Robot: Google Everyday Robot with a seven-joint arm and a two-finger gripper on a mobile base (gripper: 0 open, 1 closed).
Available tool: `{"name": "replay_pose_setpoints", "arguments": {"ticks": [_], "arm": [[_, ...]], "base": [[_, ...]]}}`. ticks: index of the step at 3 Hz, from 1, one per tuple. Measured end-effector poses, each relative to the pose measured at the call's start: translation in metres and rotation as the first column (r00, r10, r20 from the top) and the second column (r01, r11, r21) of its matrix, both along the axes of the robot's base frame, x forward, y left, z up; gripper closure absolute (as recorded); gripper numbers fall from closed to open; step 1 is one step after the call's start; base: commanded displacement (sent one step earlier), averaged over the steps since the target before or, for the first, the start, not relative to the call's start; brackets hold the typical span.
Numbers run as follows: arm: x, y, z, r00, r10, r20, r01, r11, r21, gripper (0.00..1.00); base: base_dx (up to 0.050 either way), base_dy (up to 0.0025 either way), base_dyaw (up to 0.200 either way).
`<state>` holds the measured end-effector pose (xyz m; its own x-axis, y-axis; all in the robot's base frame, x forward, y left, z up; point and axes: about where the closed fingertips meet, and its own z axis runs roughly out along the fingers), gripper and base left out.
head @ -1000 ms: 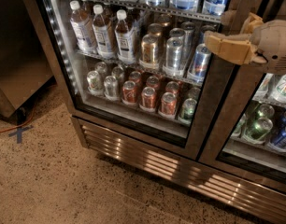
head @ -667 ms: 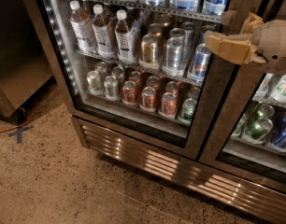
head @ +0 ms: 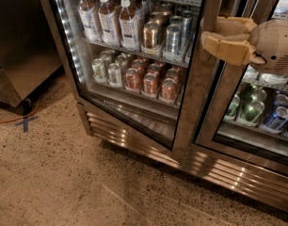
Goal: Open left fridge door
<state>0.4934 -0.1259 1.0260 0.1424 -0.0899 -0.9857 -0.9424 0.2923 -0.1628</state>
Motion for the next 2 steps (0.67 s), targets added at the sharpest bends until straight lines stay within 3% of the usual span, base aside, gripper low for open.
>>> {"name": "replay_pose_setpoints", "arguments": {"ticks": [1, 2], "arm": [[0.0, 0.0, 0.0, 1.0, 0.0, 0.0, 0.0, 1.0, 0.0, 1.0], [0.0, 0.0, 0.0, 1.0, 0.0, 0.0, 0.0, 1.0, 0.0, 1.0]], "base": [[-0.05, -0.00001, 0.0], [0.0, 0.0, 0.0]]}}
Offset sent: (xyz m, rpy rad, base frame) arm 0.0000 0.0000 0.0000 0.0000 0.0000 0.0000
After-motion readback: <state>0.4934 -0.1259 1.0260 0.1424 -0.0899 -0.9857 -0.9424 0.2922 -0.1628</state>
